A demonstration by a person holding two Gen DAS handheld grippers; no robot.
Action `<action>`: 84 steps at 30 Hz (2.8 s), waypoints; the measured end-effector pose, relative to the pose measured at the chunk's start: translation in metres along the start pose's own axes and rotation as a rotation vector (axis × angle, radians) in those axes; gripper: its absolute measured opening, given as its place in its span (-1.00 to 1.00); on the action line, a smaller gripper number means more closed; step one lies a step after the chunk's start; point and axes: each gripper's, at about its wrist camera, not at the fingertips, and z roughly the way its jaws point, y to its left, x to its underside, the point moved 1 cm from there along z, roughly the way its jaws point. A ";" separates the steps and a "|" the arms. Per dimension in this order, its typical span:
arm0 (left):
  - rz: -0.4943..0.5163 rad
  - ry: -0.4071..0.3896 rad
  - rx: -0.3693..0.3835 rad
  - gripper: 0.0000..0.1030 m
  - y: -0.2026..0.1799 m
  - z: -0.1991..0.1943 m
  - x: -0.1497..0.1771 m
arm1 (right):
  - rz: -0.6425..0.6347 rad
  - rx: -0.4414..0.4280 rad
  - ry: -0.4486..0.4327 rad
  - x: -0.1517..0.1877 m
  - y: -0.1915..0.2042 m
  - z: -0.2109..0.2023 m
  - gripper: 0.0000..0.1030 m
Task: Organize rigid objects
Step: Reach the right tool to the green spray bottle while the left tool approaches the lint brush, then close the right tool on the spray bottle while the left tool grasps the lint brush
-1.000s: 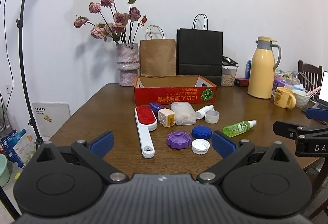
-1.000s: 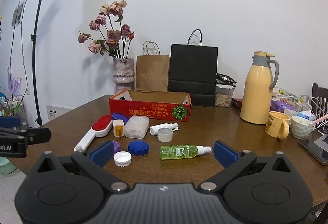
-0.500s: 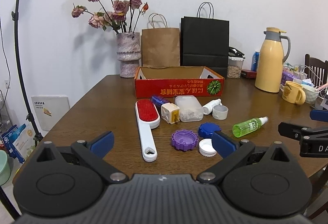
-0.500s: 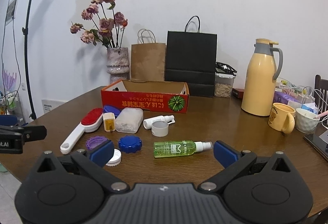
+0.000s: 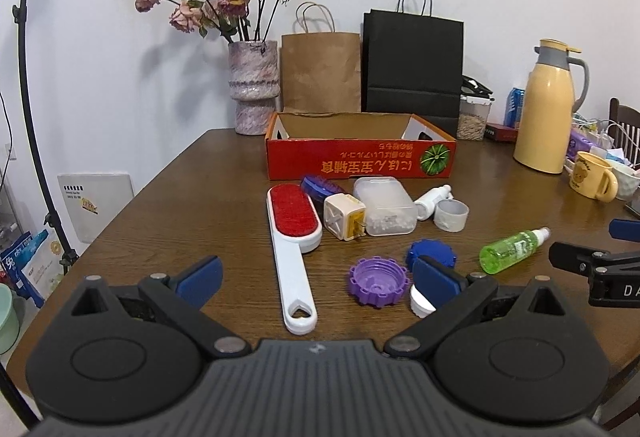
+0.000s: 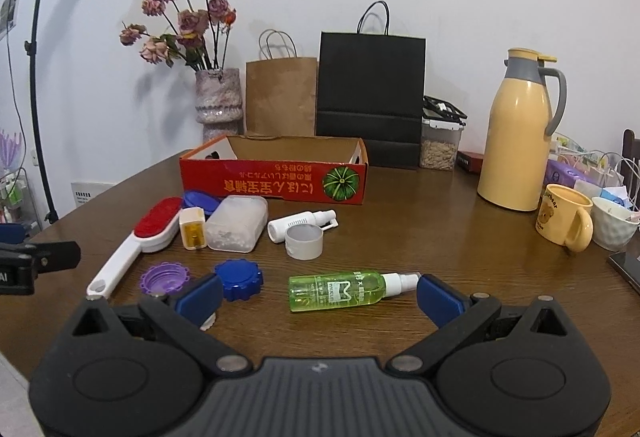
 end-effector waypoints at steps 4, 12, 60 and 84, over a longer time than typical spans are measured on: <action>-0.007 0.015 -0.005 1.00 0.004 0.014 -0.004 | 0.001 0.006 0.023 -0.003 -0.001 0.017 1.00; -0.008 0.044 -0.013 1.00 0.010 0.044 -0.012 | 0.006 0.017 0.076 -0.007 -0.004 0.050 1.00; -0.001 0.229 -0.155 0.75 0.013 0.189 -0.025 | -0.133 -0.056 0.182 -0.014 -0.014 0.174 -0.40; -0.015 0.138 -0.133 0.13 0.012 0.172 -0.024 | -0.095 -0.024 0.141 -0.014 -0.016 0.167 -0.41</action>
